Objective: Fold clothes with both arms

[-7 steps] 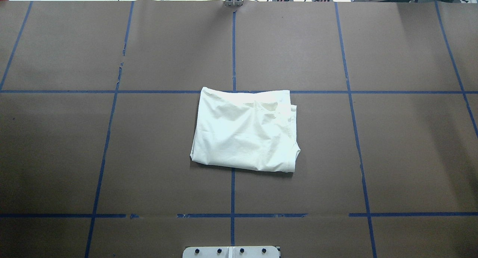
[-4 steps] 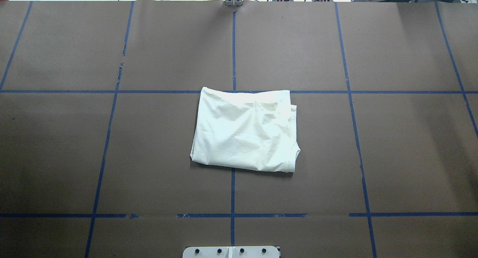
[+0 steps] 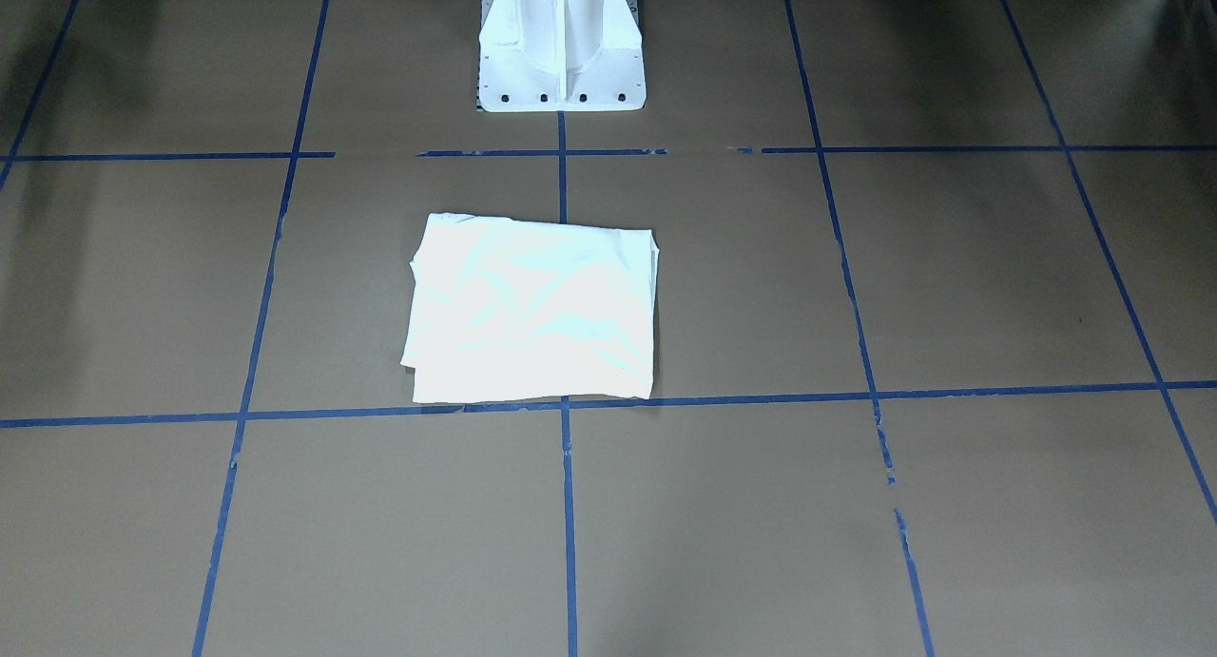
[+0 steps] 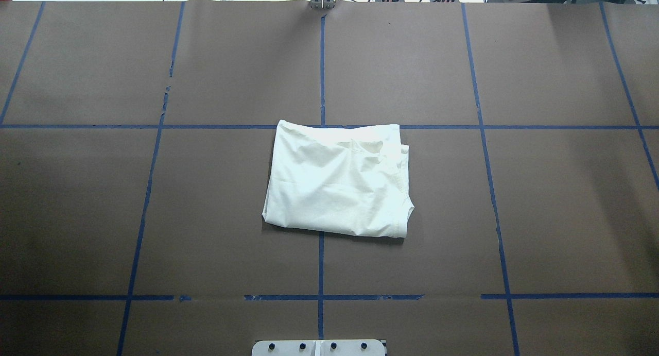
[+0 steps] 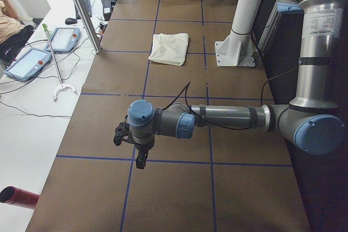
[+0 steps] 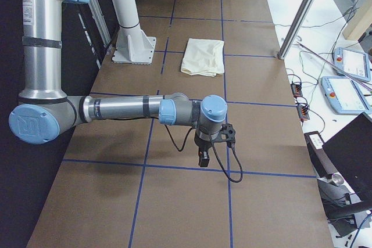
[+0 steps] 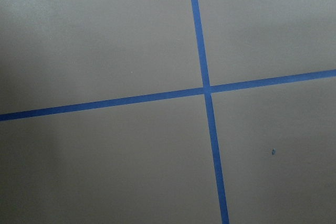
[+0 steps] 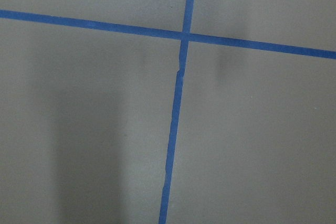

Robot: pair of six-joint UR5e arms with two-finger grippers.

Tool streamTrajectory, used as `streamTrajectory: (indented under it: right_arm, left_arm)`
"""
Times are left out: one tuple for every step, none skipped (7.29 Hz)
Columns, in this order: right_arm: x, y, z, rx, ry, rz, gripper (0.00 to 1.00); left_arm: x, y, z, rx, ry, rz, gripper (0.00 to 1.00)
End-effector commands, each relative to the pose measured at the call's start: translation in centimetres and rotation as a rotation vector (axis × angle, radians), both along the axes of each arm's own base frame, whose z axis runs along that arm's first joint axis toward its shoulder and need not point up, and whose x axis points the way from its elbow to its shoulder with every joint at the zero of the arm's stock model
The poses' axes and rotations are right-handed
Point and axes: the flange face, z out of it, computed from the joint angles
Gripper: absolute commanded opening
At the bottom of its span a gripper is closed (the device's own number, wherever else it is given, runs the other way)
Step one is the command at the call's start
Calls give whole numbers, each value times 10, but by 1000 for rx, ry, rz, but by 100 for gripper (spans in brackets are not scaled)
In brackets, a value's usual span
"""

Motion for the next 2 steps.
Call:
streamTrajectory:
  right_arm:
    - [-1, 0, 0, 0, 0, -3, 100]
    - [-1, 0, 0, 1, 0, -4, 100]
  left_arm:
    - [0, 0, 0, 0, 0, 0, 99]
    - [0, 0, 0, 0, 0, 0, 99]
